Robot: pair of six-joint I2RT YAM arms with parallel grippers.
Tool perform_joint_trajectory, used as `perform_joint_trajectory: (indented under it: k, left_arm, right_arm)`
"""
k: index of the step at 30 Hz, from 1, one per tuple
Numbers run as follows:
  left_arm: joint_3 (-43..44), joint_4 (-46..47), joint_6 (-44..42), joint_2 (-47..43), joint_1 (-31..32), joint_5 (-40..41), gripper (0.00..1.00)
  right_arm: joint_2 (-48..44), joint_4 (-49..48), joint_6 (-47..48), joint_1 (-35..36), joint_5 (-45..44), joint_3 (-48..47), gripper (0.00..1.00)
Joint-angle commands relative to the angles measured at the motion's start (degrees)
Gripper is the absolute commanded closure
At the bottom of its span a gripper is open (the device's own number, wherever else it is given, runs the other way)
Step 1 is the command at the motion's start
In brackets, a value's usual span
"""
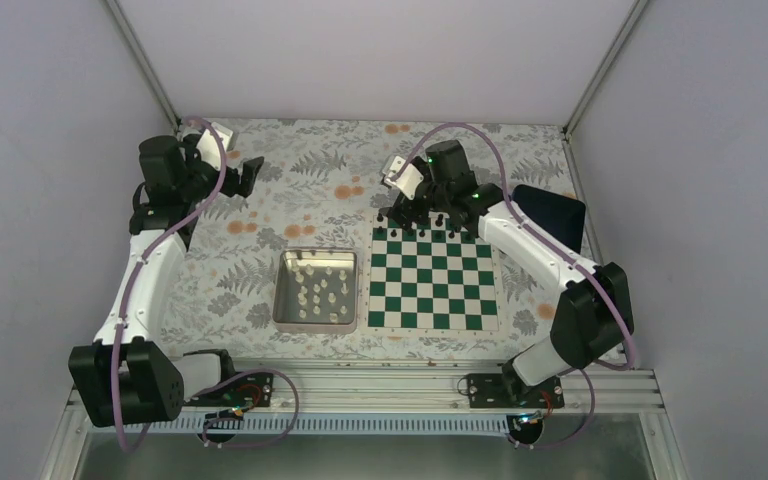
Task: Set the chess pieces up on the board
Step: Pick up the chess piece from the storage box.
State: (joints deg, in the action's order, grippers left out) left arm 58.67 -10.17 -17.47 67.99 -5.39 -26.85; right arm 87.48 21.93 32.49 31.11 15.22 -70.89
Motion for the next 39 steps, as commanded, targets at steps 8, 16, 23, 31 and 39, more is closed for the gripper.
perform_joint_trajectory:
  k: [8, 16, 23, 31, 39]
  left_arm:
    - [-0.9, 2.1, 0.7, -2.0, -0.2, 0.4, 0.00]
    - [-0.8, 2.5, 0.9, -2.0, -0.2, 0.3, 0.00]
    - [-0.6, 2.7, 0.7, -0.6, -0.2, 0.7, 0.00]
    - [0.1, 2.4, 0.6, 0.4, -0.2, 1.5, 0.00]
    - [0.4, 2.3, 0.6, 0.9, -0.2, 1.9, 0.00]
  right_arm:
    - [1.6, 6.7, 3.4, 0.7, 2.5, -3.4, 0.00]
    - [2.5, 11.0, 6.8, 1.7, 3.9, -4.5, 0.00]
    - [9.2, 23.7, 11.5, 14.6, -2.4, -14.7, 0.13]
    - [24.1, 26.9, 5.7, 22.4, -5.8, -32.2, 0.40]
    - [33.4, 25.5, 2.2, 24.5, -0.8, -38.2, 0.59]
